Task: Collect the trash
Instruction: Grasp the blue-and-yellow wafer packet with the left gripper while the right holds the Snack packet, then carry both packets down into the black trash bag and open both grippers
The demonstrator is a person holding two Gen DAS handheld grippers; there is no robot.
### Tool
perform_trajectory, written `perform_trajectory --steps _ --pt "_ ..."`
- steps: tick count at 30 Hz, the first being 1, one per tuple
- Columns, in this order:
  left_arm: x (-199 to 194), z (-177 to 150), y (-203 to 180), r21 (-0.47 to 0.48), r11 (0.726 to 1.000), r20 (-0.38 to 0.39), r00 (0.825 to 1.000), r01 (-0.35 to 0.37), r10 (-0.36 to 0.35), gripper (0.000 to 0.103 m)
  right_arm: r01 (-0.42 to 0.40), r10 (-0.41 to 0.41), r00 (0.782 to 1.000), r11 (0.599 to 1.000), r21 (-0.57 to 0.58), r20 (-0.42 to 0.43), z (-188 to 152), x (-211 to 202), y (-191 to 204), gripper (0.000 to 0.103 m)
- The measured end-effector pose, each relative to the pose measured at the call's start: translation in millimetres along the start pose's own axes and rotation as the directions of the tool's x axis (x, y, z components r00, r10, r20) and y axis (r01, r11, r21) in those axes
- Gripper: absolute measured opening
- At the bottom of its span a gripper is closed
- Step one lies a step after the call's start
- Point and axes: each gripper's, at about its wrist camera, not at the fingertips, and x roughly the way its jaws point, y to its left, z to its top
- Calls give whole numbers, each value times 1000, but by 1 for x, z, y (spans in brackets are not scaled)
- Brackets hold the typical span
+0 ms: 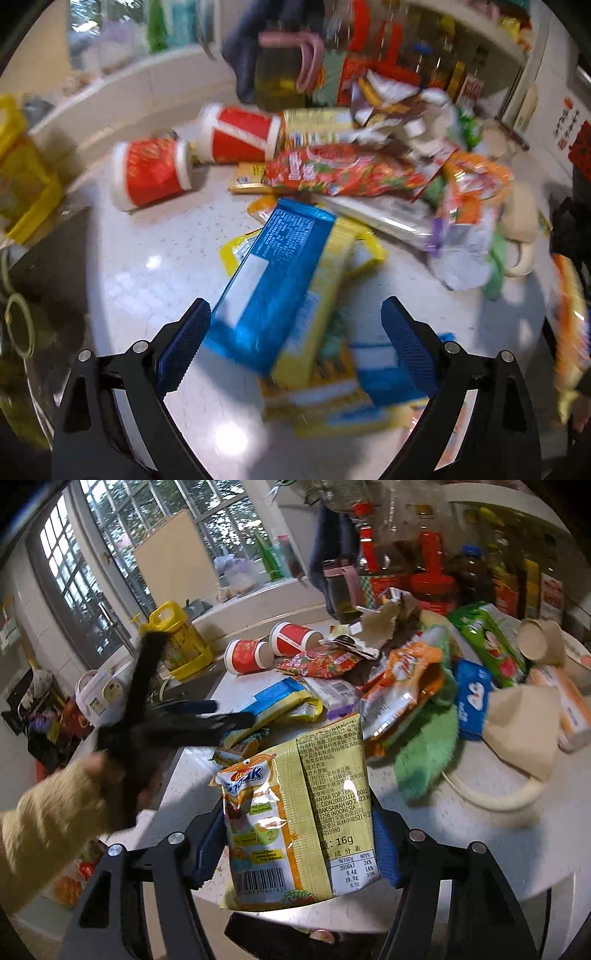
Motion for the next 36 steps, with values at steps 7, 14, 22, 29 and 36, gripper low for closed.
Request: perform_trajectory --steps 7,14,22,29,36 --pt "39 4 6 36 999 -80 996 -23 26 87 21 -21 1000 999 34 2 -8 -4 -6 66" --pt "24 -4 0 61 998 -38 999 -15 17 70 11 -11 1000 999 33 4 -6 -1 -2 66" --pt "-33 -25 -1 35 999 79 997 24 -27 68 -24 23 1000 1000 12 19 5 2 11 66" --pt "-106 -58 -10 26 997 206 976 69 -73 68 -45 46 998 998 -34 37 7 -13 22 66" --pt "-161 -145 -56 51 991 166 978 122 -129 68 -88 88 996 991 -97 -2 -22 -46 41 66"
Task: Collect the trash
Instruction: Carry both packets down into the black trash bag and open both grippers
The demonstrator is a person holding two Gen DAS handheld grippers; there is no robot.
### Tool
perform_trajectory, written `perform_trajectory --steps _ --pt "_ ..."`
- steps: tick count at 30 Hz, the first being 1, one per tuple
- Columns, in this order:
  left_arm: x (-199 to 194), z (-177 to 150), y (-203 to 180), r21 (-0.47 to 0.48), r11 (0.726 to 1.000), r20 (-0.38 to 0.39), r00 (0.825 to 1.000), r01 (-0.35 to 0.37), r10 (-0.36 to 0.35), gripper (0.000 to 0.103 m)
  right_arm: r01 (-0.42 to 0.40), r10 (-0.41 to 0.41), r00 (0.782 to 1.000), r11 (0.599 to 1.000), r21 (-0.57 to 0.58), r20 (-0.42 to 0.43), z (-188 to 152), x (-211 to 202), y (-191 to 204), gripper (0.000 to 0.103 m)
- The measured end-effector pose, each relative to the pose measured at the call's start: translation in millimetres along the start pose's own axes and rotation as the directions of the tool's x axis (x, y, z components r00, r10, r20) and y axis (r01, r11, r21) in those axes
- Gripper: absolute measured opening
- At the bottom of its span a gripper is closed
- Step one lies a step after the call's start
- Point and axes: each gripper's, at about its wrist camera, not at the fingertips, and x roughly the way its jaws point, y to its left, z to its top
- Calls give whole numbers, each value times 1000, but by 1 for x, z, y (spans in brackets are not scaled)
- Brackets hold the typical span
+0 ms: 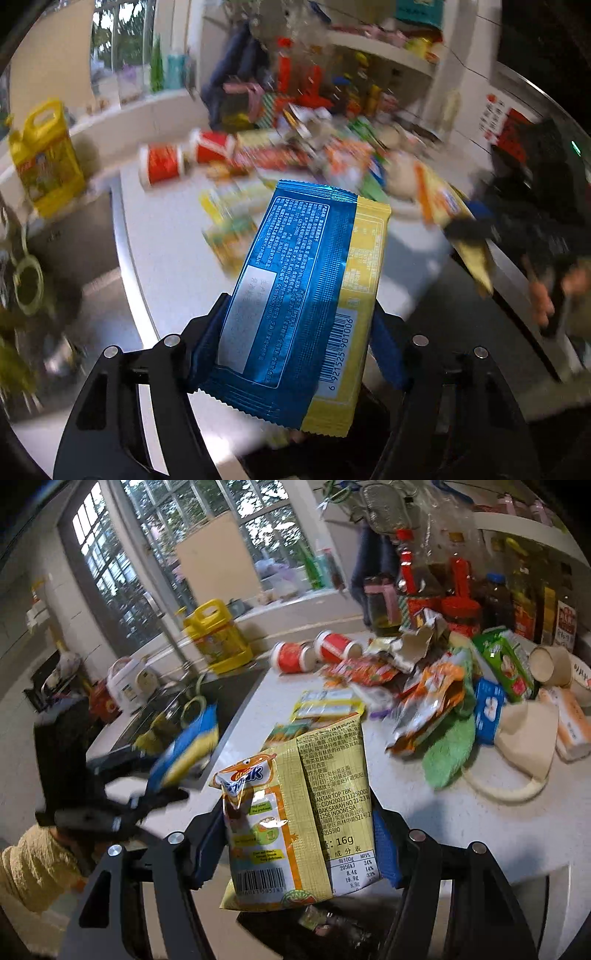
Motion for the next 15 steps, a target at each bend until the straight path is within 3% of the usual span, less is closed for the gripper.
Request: perform_trajectory --steps 4,7,12,15 --pt "-3 -63 -31 -47 998 -120 992 46 -51 68 -19 19 995 1000 -3 -99 -38 -6 8 66" --pt "17 -109 -42 -100 993 -237 967 67 -89 68 -23 29 973 999 26 -231 -83 10 6 67" --pt "80 -183 -44 -143 989 -415 905 34 -91 68 9 31 916 995 97 -399 -160 62 -13 67" --pt "128 -220 -39 -118 993 -503 863 -12 -49 68 34 20 882 994 106 -471 -202 98 -24 67"
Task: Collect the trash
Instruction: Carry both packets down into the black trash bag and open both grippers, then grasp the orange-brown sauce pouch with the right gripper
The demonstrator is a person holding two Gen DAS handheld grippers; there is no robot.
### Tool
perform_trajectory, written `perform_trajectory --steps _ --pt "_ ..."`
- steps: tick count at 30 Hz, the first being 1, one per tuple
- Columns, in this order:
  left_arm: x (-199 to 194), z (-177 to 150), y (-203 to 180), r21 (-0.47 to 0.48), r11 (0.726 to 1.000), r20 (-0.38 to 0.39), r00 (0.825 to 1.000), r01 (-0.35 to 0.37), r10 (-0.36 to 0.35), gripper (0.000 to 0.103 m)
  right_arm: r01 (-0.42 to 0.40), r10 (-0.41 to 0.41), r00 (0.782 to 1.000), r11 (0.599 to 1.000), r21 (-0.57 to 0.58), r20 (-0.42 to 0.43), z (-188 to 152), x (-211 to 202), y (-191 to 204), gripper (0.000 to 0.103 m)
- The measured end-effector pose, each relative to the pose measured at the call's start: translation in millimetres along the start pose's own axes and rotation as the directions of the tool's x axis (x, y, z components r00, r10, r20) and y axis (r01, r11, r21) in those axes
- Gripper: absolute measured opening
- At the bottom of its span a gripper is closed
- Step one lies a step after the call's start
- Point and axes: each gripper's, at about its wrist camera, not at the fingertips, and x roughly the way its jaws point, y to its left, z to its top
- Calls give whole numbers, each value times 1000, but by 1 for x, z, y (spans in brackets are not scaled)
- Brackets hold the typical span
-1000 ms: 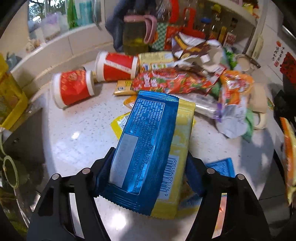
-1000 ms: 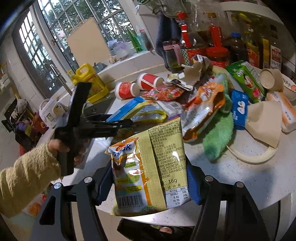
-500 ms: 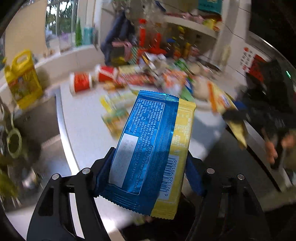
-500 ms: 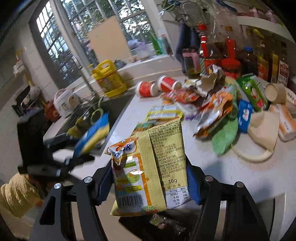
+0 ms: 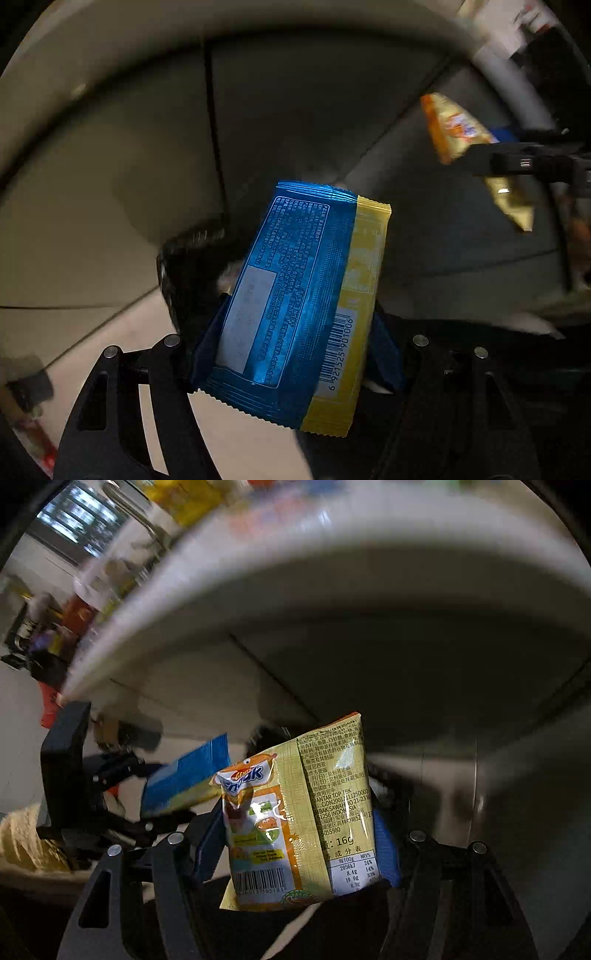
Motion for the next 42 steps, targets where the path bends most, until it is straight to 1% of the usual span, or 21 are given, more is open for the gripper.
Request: perform_trajectory --steps 4,7,9,10,11,14,16,18,21,23,25,26,27,30,32,33,35,36,39,40,42 --pt "66 1 16 -12 1000 -91 996 -29 28 68 24 -22 996 999 29 -84 -13 63 -20 67" --pt "102 3 26 -13 999 -152 987 -52 49 68 47 -43 990 998 31 -131 -18 99 -25 69" --pt "121 3 35 -29 995 -192 977 -96 89 70 69 -62 984 997 37 -169 -19 117 -25 76" --pt "125 -1 39 -35 994 -204 974 -107 98 76 73 -63 980 996 42 -189 -21 126 -26 90" --pt "128 -5 42 -45 993 -212 972 -112 100 79 70 -60 980 997 44 -192 -20 130 -25 98" --pt "126 -10 49 -48 989 -210 970 -138 125 85 93 -82 978 995 45 -193 -26 134 -28 98" --pt "113 -8 47 -35 988 -188 972 -153 144 85 92 -79 979 994 64 -186 -25 126 -29 98" --pt "94 -7 42 -14 989 -153 978 -144 140 86 91 -78 984 993 72 -162 -20 110 -31 98" --pt "54 -2 31 24 990 -81 987 -138 139 86 64 -58 994 996 62 -94 -2 63 -20 98" --pt "11 3 21 39 993 2 993 -116 116 86 16 -16 1000 999 38 -7 14 13 -3 98" --pt "-36 8 11 36 997 91 993 -73 70 86 -27 27 994 1000 1 105 32 -39 15 98" --pt "-58 12 7 34 997 136 989 -62 57 86 -40 45 983 999 -32 179 44 -67 27 98" --pt "-81 16 3 33 998 189 981 -51 44 89 -38 49 973 998 -53 227 54 -85 32 98" --pt "-135 32 -5 18 999 333 942 -41 32 89 32 4 914 996 -82 406 89 -143 47 98" --pt "-167 47 -7 -2 999 437 898 -53 49 90 76 -38 875 995 -58 482 107 -164 48 98" --pt "-180 55 -6 -15 998 478 876 -58 58 90 115 -85 847 993 -24 524 120 -175 46 98" --pt "-191 67 -2 -34 998 533 844 -55 65 90 147 -132 807 989 21 576 136 -186 33 98" --pt "-196 75 1 -52 997 551 831 -60 78 90 168 -173 785 984 64 595 148 -190 25 98" --pt "-199 90 2 -62 996 562 823 -59 84 90 187 -253 765 967 172 593 180 -181 2 98" --pt "-200 94 3 -55 996 565 821 -66 85 90 165 -254 765 966 201 592 192 -175 -8 98" --pt "-201 100 1 -60 994 558 822 -96 113 90 164 -292 766 950 264 573 216 -161 -26 98"
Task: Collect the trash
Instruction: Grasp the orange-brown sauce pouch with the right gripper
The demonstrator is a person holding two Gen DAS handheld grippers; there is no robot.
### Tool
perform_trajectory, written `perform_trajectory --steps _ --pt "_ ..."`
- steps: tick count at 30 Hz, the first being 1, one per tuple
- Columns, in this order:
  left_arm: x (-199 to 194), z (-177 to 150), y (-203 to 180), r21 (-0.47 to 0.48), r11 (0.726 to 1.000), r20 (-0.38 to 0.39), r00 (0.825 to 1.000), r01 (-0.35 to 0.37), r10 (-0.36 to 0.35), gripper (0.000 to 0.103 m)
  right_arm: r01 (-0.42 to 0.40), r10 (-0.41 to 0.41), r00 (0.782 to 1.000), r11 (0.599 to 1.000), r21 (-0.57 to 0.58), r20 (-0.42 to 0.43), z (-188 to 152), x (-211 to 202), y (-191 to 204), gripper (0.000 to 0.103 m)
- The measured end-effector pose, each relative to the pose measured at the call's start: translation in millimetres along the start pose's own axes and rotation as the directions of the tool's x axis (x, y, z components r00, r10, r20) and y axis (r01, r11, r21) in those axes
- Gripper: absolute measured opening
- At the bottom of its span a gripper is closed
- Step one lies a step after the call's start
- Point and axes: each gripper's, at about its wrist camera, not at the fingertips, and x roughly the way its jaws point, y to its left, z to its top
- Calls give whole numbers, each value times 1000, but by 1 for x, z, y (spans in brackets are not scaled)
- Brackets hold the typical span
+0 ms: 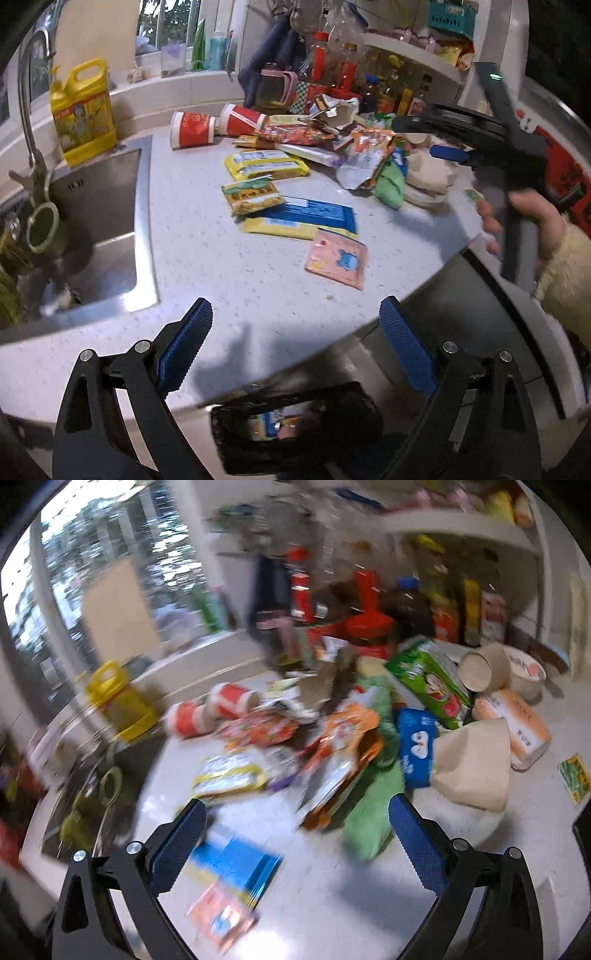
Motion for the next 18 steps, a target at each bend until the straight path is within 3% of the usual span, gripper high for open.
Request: perform_trajectory --steps 3,6,8,9,12,13,14,18 --pt "6 -1 3 -10 999 -10 999 -32 32 90 39 -38 999 999 31 -23 15 37 -14 98" --pt "10 -2 5 -35 997 -37 997 -71 70 90 60 -59 997 998 18 -51 24 74 -22 91" --pt "12 -4 5 -60 995 -54 996 -81 78 90 52 -53 995 999 -13 -86 30 97 -24 67" --pt "14 -5 5 -72 994 -63 995 -86 82 90 44 -46 994 999 -27 -104 31 105 -24 62" --pt "20 -4 3 -102 989 -85 991 -107 99 90 -13 13 996 1000 -6 -89 37 108 -30 54" --pt "23 -2 2 -110 988 -85 991 -111 102 90 -43 44 996 999 12 -83 38 104 -33 47" --pt "25 1 1 -114 987 -84 991 -114 105 90 -83 85 994 996 29 -73 40 98 -35 34" --pt "39 21 -2 -120 986 -76 991 -119 110 90 -169 170 983 985 20 -65 45 75 -32 30"
